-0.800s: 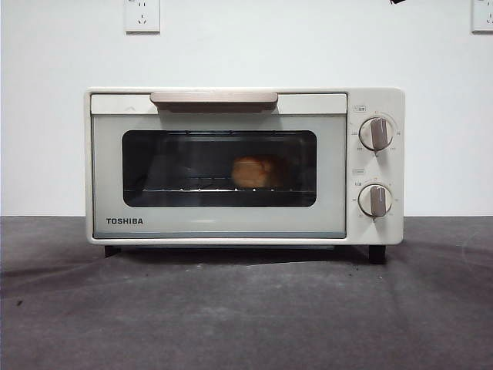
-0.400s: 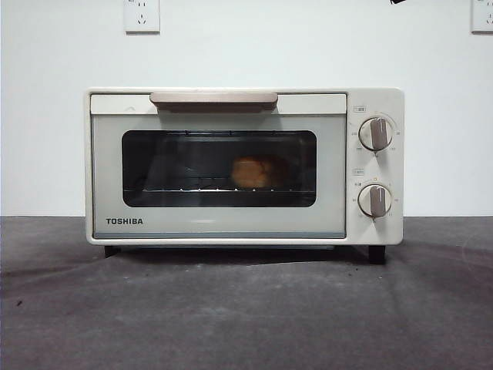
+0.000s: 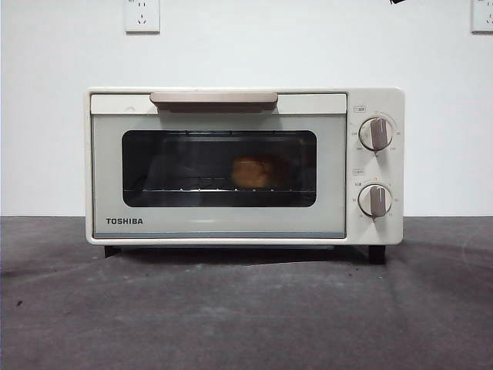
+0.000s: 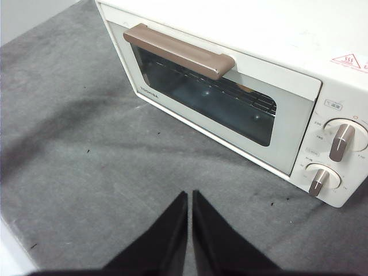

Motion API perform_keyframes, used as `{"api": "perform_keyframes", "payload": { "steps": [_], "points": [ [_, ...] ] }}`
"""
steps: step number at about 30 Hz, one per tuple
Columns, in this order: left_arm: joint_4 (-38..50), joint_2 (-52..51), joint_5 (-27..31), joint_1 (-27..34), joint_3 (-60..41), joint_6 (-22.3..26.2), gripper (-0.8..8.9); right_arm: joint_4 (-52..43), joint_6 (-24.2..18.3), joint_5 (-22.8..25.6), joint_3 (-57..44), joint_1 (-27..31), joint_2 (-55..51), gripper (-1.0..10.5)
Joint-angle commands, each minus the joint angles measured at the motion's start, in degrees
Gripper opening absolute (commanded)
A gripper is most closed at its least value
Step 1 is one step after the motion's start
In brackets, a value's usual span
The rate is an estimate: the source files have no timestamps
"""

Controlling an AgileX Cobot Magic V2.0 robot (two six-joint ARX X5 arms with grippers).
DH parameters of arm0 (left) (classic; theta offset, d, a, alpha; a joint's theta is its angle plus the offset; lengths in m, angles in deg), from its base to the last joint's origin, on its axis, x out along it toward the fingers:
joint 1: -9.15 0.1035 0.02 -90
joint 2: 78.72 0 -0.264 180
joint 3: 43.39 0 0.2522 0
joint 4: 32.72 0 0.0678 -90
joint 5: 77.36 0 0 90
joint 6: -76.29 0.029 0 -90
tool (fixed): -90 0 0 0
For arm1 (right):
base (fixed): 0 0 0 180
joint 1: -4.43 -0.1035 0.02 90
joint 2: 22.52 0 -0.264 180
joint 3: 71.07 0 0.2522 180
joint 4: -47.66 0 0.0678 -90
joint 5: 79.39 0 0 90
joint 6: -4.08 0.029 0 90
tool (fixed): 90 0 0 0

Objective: The left arm flap open the oven, the right arm pick bread and place it into oven, the left arm flap close the oven

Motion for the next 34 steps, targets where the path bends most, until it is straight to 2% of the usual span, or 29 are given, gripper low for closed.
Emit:
{"api": "perform_keyframes", "payload": {
  "steps": [1, 6, 15, 21, 29, 34],
  "points": [
    [0.63, -2.16, 0.15, 0.59, -4.13, 0.5, 0.19, -0.61, 0.24, 0.09, 1.01, -0.31, 0.37, 0.1],
    [0.61, -6.58, 0.17, 1.01, -11.87, 0.5, 0.19, -0.61, 0.24, 0.09, 1.01, -0.31, 0.37, 0.1],
    [-0.37, -10.47, 0.22, 1.01, -19.58, 0.61, 0.19, -0.61, 0.24, 0.09, 1.01, -0.31, 0.37, 0.1],
    [-1.18, -10.47, 0.22, 1.01, -22.43, 0.52, 0.19, -0.61, 0.24, 0.09, 1.01, -0.31, 0.37, 0.1],
    [-8.33, -10.49, 0.24, 1.01, -22.43, 0.5, 0.19, -0.61, 0.24, 0.09, 1.01, -0.31, 0.37, 0.1],
    [-8.81, -10.47, 0.22, 1.01, -22.4, -1.03, 0.19, -0.61, 0.24, 0.09, 1.01, -0.31, 0.37, 0.1]
  ]
}}
